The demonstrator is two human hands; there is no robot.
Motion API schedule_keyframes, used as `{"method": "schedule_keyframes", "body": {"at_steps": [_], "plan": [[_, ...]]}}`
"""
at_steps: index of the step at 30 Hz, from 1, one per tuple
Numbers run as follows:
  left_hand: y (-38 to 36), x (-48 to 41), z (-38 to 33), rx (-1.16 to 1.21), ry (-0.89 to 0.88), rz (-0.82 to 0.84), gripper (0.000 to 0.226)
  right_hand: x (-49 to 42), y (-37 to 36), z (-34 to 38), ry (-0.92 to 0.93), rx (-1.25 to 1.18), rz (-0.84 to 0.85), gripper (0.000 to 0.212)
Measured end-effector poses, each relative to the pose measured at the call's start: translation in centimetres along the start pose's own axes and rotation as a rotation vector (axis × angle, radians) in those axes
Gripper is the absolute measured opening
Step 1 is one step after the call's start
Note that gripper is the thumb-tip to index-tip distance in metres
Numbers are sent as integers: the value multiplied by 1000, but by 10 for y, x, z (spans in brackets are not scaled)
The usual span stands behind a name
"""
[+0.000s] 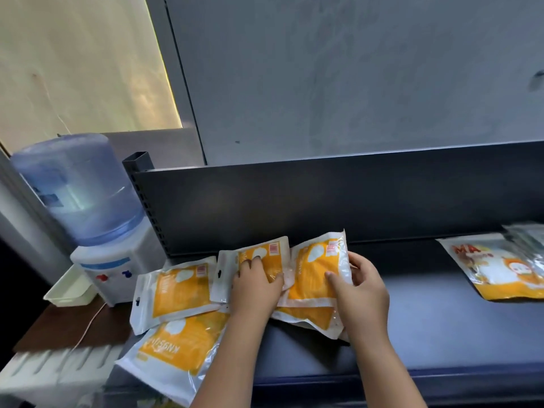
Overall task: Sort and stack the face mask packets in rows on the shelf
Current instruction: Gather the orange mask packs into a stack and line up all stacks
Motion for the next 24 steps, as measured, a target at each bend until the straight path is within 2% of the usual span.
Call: {"method": "schedule_keyframes", "body": {"at_steps": [4, 7, 10, 13, 20, 24], "plan": [[-1, 3, -18, 11, 67, 87, 116, -1, 7, 2, -33, -229, -51, 40], [-4, -1, -22, 8, 108, 75, 119, -4, 20, 4, -76, -398, -138, 40], [-6, -1, -20, -4, 101, 25, 101, -8, 37, 9, -11, -441, -220, 35], [-3, -1, -15, 25, 91, -56, 78, -13, 47, 12, 41, -494, -233, 32], [-6, 1, -16, -34, 28, -111, 28, -13, 45, 14, 100, -473, -129, 29], [-2, 0, -14, 30, 43, -170, 17, -10, 44, 15, 168, -396, -63, 25]]}}
Point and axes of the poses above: each hand's wrist, its own x-axis away from the middle knuckle, its own y-axis out of the back of the hand, z = x × y, the point moved 4 cm from there along -x, towards the middle knuckle, and after that the axes turned 12 degrees about -x, right-handed, at the moved point
